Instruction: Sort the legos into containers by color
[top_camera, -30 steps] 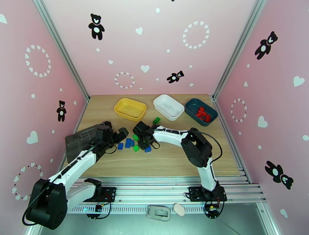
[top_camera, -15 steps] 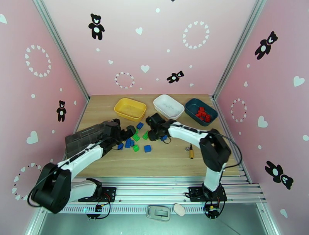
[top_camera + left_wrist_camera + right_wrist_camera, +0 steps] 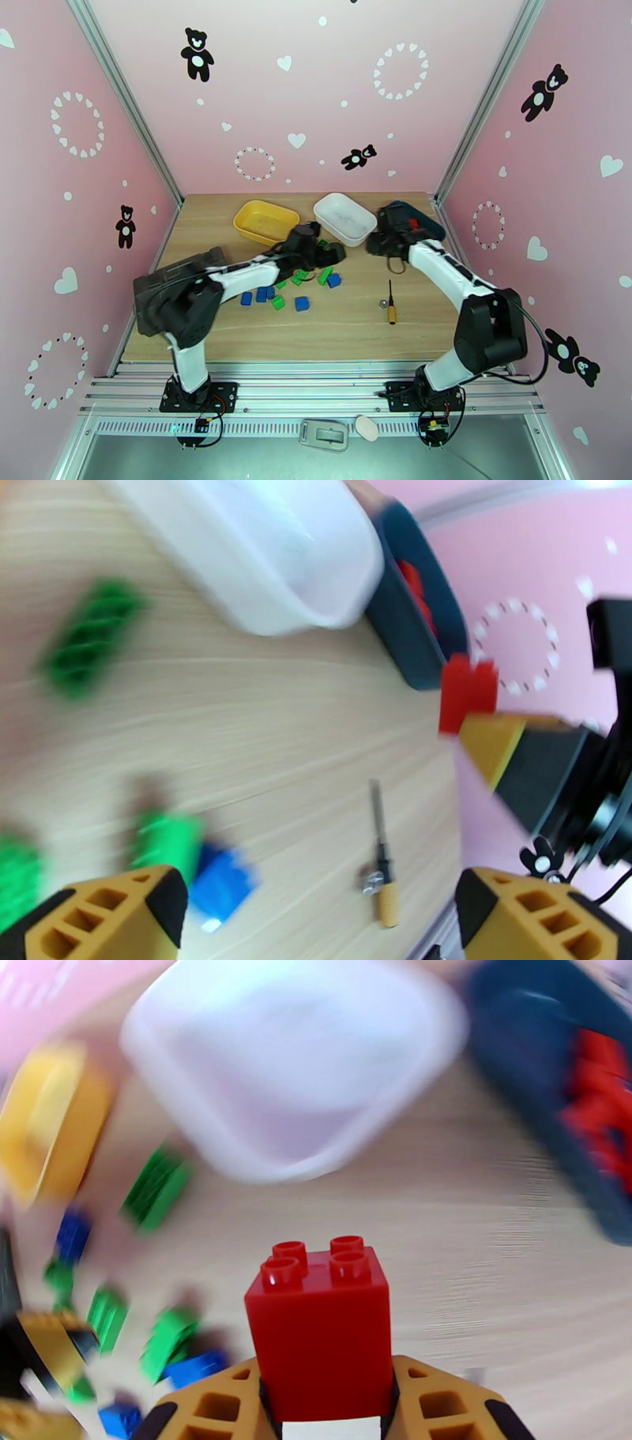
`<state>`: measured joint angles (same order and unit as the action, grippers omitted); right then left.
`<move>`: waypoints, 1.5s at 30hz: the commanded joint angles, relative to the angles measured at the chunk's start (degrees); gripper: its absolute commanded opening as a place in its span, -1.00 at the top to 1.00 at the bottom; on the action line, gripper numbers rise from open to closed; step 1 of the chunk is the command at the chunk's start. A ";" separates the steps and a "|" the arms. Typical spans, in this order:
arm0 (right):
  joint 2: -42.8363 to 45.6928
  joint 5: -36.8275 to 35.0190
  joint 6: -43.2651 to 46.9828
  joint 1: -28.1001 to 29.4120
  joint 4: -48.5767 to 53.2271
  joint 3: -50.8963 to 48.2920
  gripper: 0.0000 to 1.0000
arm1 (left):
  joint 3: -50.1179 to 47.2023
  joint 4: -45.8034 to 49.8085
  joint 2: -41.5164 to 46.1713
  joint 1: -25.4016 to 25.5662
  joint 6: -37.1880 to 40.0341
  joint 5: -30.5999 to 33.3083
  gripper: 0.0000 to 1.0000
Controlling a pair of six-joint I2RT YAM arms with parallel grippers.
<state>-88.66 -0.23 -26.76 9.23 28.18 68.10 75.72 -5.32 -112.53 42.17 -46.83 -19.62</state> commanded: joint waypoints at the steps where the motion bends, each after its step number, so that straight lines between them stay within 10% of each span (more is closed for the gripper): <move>1: 2.02 -2.27 -2.14 -5.01 2.33 1.40 0.48 | 7.60 -0.33 -4.44 1.50 -0.17 -3.61 -0.91; 17: -18.15 -7.44 -2.50 -14.89 7.06 22.51 0.36 | 14.48 2.55 -6.86 2.39 1.11 -1.05 -0.91; 23: -22.29 -8.08 -1.59 -15.02 9.14 27.16 -0.06 | 11.28 2.69 -4.09 2.04 2.47 0.80 -0.92; 45: -6.38 -2.21 0.34 -6.71 3.45 12.84 -0.33 | -3.89 10.65 13.13 1.39 9.82 17.80 -0.92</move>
<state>-97.82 -3.90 -27.44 0.27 32.80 82.78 74.13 1.76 -102.78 44.27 -39.51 -6.55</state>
